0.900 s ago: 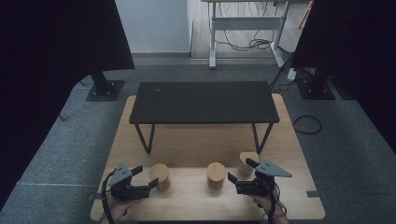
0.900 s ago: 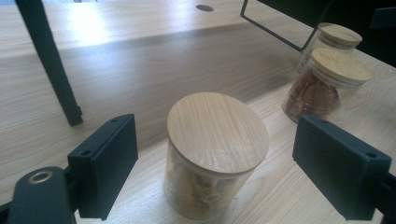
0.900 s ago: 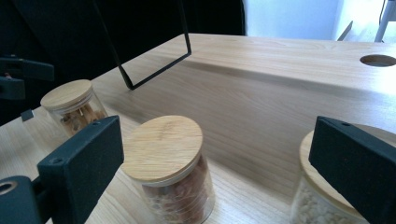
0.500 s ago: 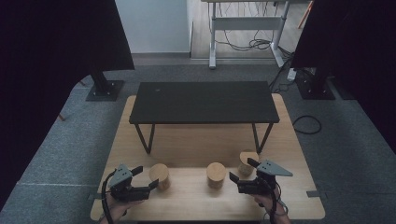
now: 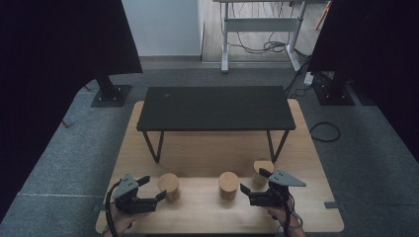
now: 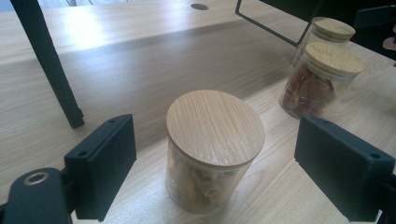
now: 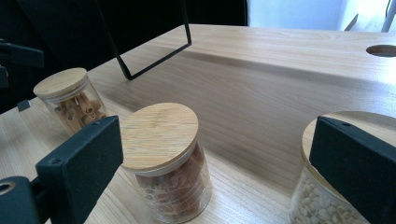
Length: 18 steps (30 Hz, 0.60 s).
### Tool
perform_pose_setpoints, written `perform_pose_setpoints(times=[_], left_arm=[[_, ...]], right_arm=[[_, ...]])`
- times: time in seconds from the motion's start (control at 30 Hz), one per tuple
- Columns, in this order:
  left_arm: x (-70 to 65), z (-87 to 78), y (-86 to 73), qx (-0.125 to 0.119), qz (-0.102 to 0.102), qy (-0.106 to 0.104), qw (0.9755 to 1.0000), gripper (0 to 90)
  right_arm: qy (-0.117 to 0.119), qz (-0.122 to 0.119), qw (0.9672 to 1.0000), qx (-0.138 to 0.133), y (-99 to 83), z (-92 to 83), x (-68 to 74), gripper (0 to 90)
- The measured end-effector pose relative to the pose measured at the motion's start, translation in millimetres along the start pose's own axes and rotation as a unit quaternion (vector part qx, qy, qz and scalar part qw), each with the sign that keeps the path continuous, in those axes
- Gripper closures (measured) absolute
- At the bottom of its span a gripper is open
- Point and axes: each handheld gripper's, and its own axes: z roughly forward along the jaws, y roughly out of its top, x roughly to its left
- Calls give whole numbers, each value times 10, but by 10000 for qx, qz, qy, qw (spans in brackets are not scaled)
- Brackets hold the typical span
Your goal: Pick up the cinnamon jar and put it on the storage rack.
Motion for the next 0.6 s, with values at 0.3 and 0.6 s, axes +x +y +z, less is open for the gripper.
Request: perform_pose_setpoints(times=[0.3,0.6], left_arm=[[23,46,-10,113,36,41,9999,108],[-4,153,-10,279,227,20,9994,78]], right_arm=[[-123,83,9999,-6,10,-22,20,30],[-110,12,9999,77,11,8,46,30]])
